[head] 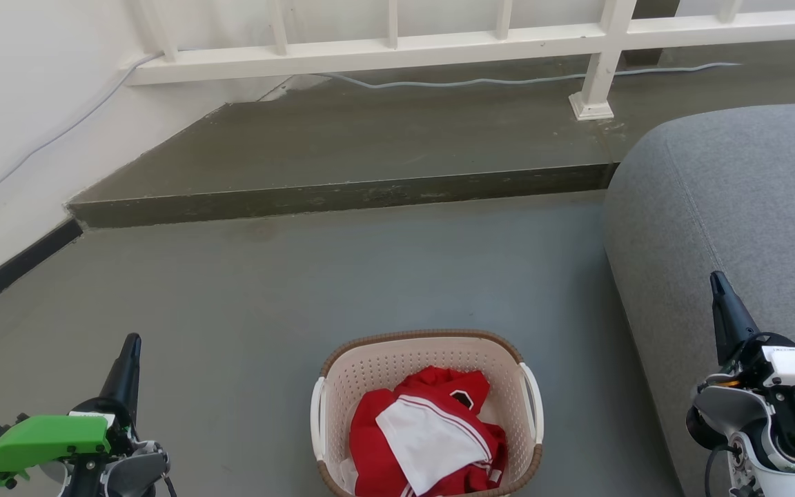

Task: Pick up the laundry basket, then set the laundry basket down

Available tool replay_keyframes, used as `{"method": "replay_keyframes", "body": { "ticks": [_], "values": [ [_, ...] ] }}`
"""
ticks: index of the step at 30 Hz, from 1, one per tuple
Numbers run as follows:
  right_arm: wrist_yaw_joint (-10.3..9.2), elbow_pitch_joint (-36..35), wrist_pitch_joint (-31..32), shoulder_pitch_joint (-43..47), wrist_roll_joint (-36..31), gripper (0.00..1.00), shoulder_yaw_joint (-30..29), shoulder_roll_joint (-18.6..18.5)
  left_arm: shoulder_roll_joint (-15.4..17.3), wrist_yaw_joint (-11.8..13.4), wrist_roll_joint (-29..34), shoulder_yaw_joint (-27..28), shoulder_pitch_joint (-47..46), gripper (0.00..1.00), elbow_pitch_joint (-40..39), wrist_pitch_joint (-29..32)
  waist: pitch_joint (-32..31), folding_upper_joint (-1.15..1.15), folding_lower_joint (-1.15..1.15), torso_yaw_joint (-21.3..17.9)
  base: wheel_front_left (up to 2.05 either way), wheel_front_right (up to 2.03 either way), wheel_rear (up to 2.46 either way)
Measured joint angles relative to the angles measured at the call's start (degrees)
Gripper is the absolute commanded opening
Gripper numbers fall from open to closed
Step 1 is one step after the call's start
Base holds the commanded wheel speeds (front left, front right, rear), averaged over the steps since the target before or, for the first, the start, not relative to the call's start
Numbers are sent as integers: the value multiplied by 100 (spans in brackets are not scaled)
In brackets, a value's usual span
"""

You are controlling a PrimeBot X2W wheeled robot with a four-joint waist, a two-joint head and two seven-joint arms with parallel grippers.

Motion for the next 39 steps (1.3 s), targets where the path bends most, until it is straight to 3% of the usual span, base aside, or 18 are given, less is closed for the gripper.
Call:
{"method": "replay_keyframes", "body": {
  "ticks": [30,31,39],
  "values": [
    [0,0,0,0,0,0,-1,0,0,0,0,0,0,0,0,0,0,0,0,0,0,0,0],
    [-8,23,-2,4,-1,100,1,5,-3,3,1,0,9,100,21,0,0,0,0,0,0,0,0],
    [-24,379,-11,348,-1,100,37,202,-167,18,1,-20,308,100,400,-10,3,0,0,-1,0,0,0]
  ]
}}
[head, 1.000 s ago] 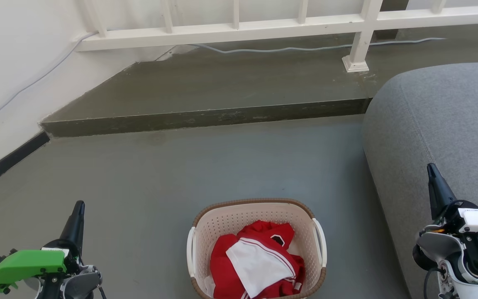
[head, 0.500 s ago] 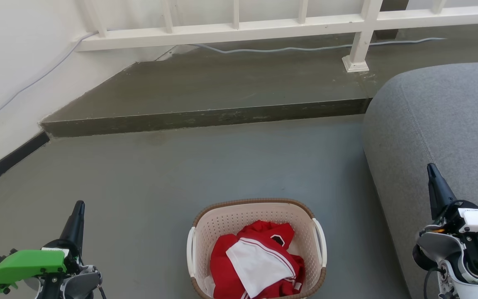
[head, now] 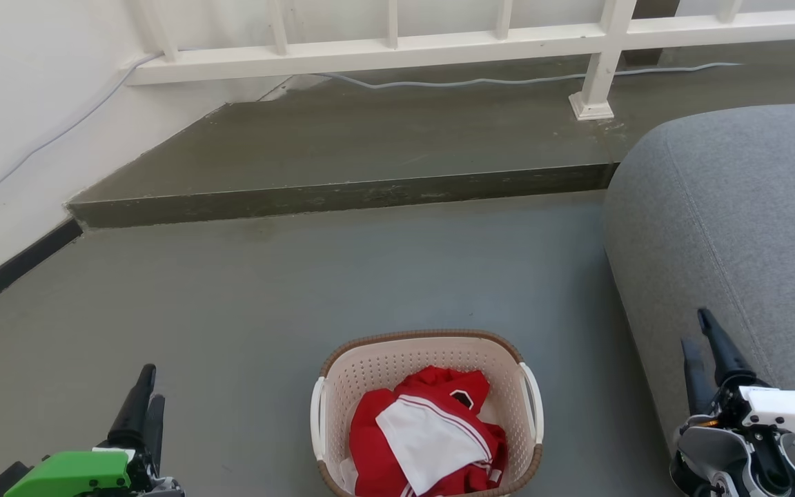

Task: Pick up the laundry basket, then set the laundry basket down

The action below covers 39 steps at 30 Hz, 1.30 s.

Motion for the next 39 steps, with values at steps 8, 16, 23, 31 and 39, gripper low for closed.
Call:
{"method": "replay_keyframes", "body": {
  "ticks": [8,16,23,31,39],
  "values": [
    [0,-111,-97,-6,1,100,52,-9,1,0,2,-98,-2,100,-94,-146,7,0,0,1,0,0,0],
    [0,-269,-204,-12,0,100,189,-18,4,0,104,-176,-9,100,-216,-305,19,0,0,0,0,0,0],
    [0,-399,-301,-37,-129,100,294,-40,31,-1,353,-304,-23,100,-337,-447,31,0,0,-2,0,0,0],
    [0,-567,-517,-111,-655,100,606,-265,100,-1,811,-499,-62,100,-439,-653,56,0,0,-2,0,0,0],
    [1,-610,-732,-130,-1241,100,940,-461,258,-1,1449,-662,-80,100,-535,-809,74,0,0,-1,0,0,0]
  ]
}}
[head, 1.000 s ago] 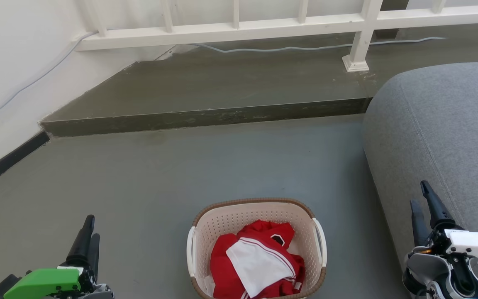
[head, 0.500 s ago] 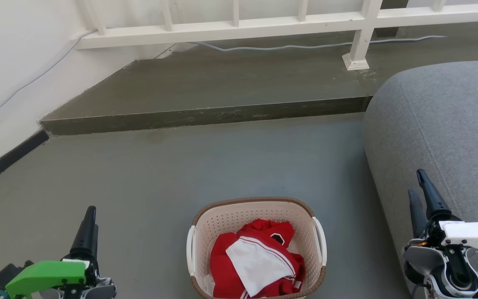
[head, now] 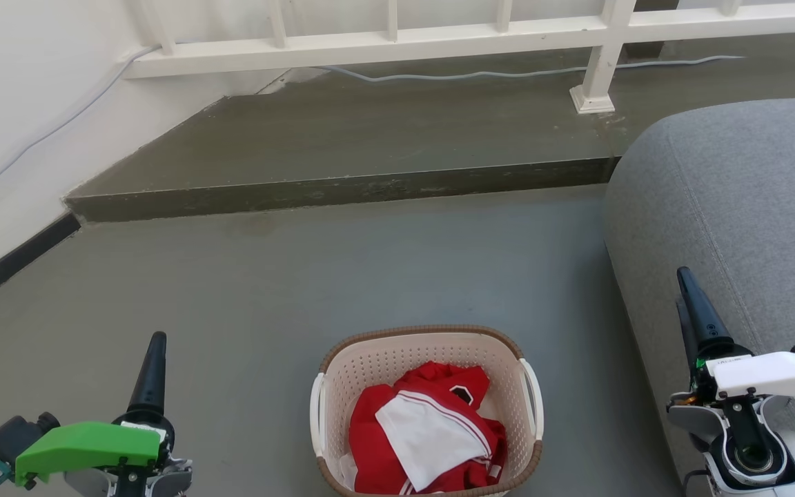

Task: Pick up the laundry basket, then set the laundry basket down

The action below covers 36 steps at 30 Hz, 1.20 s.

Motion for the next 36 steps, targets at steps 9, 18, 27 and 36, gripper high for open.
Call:
{"method": "replay_keyframes", "body": {
  "ticks": [9,18,27,36],
  "values": [
    [3,40,-221,-90,-813,100,261,-236,10,0,850,4,-93,100,-62,-190,0,0,0,3,0,0,0],
    [-1,121,-397,-158,-1710,100,575,-356,56,-7,1919,-29,-105,100,-163,-355,-7,0,0,1,0,0,0],
    [-207,174,-569,-294,-2618,100,795,-463,134,19,3032,-158,-132,100,-258,-553,-12,0,0,-8,0,0,0],
    [-304,216,-749,-365,-3287,100,1017,-468,116,75,3917,-235,-136,100,-352,-732,-12,0,0,-20,0,0,0]
  ]
}}
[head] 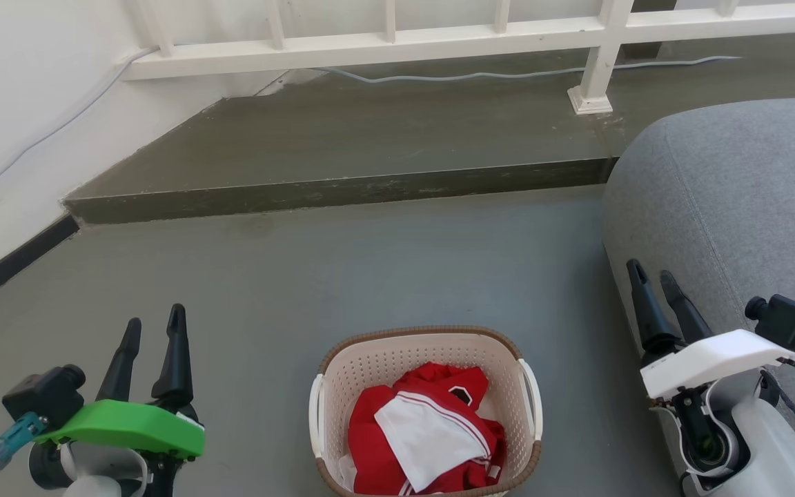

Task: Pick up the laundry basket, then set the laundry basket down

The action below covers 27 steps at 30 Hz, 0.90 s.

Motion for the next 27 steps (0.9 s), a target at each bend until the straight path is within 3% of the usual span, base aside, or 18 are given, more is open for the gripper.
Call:
{"method": "replay_keyframes", "body": {
  "ticks": [27],
  "values": [
    [-104,58,-527,-236,-1942,100,356,-37,-111,0,2116,-127,-102,100,-198,-538,8,0,0,-31,0,0,0]
  ]
}}
